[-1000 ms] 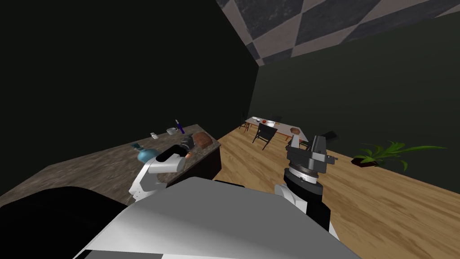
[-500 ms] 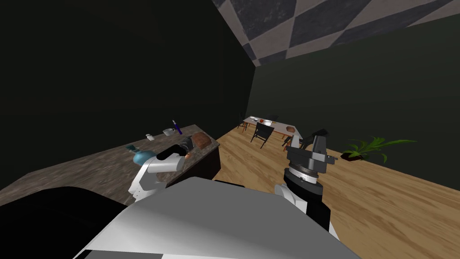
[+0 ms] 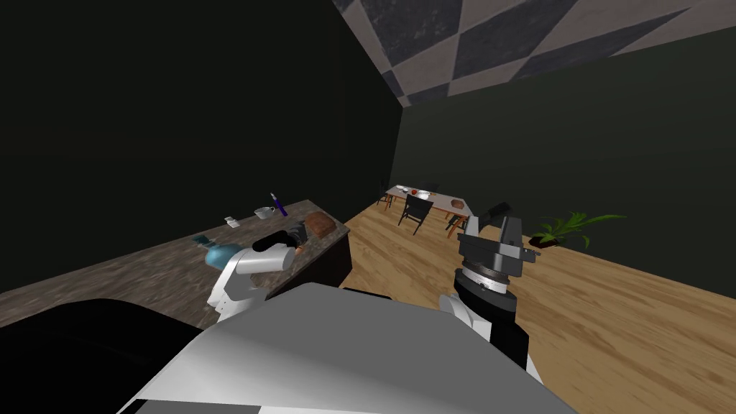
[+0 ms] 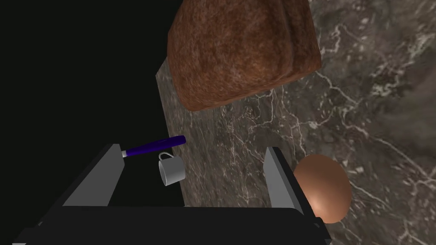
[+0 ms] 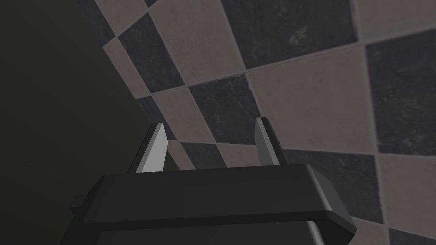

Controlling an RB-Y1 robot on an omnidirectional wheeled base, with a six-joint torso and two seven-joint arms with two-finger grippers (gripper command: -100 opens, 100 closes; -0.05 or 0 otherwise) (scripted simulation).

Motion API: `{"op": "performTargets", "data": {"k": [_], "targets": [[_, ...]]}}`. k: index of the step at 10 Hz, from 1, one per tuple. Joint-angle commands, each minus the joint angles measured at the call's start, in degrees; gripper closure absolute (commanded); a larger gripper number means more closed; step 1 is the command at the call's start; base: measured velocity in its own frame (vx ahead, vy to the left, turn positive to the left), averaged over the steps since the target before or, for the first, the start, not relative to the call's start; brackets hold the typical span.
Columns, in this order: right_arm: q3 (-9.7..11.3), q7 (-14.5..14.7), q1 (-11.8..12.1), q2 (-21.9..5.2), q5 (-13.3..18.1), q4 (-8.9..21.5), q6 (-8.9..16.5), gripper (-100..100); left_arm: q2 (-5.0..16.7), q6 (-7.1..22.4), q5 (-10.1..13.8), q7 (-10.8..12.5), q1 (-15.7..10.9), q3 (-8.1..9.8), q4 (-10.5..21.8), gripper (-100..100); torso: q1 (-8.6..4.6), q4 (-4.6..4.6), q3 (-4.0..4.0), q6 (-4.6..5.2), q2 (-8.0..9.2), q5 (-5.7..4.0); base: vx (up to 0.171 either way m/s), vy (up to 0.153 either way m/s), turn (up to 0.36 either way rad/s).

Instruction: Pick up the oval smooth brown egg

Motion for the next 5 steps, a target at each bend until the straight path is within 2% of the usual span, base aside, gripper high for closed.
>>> {"op": "performTargets", "data": {"k": [1,4,5], "targets": [[0.00,0.00,0.00,0.00,0.00,0.00,0.00,0,-0.25,2.63,-0.16,0.29,-0.26,0.24,0.02,-100,0.00,0.00,0.00,0.00,0.00,0.00,-0.026,0.018,-0.057],[0.00,0.00,0.01,0.00,0.00,0.00,0.00,0,-1.12,7.62,-0.37,1.17,-1.36,1.47,0.77,-100,0.01,0.00,-0.01,-0.02,-0.02,0.00,-0.026,0.017,-0.093],[0.00,0.00,0.00,0.00,0.00,0.00,0.00,0,-1.12,8.13,-0.37,1.17,-1.36,1.47,0.77,-100,0.01,0.00,-0.01,0.00,-0.02,0.01,-0.022,0.017,-0.043]]}}
